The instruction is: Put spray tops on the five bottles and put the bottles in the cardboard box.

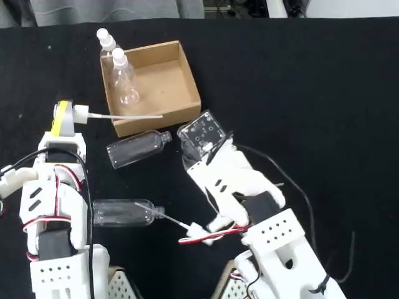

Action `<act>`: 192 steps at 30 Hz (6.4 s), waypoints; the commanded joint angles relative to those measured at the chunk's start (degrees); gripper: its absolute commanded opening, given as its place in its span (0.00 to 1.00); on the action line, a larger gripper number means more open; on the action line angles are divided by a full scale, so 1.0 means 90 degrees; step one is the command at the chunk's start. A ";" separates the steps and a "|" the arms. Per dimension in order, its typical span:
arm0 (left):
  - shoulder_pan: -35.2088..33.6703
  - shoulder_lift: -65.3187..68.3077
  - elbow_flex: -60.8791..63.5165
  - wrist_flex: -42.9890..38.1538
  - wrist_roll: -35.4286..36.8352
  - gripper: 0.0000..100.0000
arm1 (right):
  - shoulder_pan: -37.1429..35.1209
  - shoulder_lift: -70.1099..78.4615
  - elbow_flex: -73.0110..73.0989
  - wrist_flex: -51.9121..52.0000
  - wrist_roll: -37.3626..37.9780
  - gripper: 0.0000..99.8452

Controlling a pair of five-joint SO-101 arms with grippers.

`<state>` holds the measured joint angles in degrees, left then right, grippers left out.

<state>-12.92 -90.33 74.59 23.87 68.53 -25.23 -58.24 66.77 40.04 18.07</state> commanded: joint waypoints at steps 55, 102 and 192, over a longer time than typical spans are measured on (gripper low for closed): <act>0.0698 -0.0078 -0.0601 0.1084 -0.0879 0.03 | -0.0381 -0.0239 0.0620 -0.1201 0.1211 0.08; 0.2535 -0.0068 0.0552 0.0098 -0.2237 0.03 | -0.0733 -0.0239 0.0630 -0.1192 0.1153 0.08; 0.3404 -0.0078 0.0015 0.1074 -0.3419 0.18 | -0.0752 -0.0249 0.0630 -0.1153 0.0723 0.04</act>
<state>16.70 -90.33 78.11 33.54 38.64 -31.38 -58.24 72.84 30.99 24.57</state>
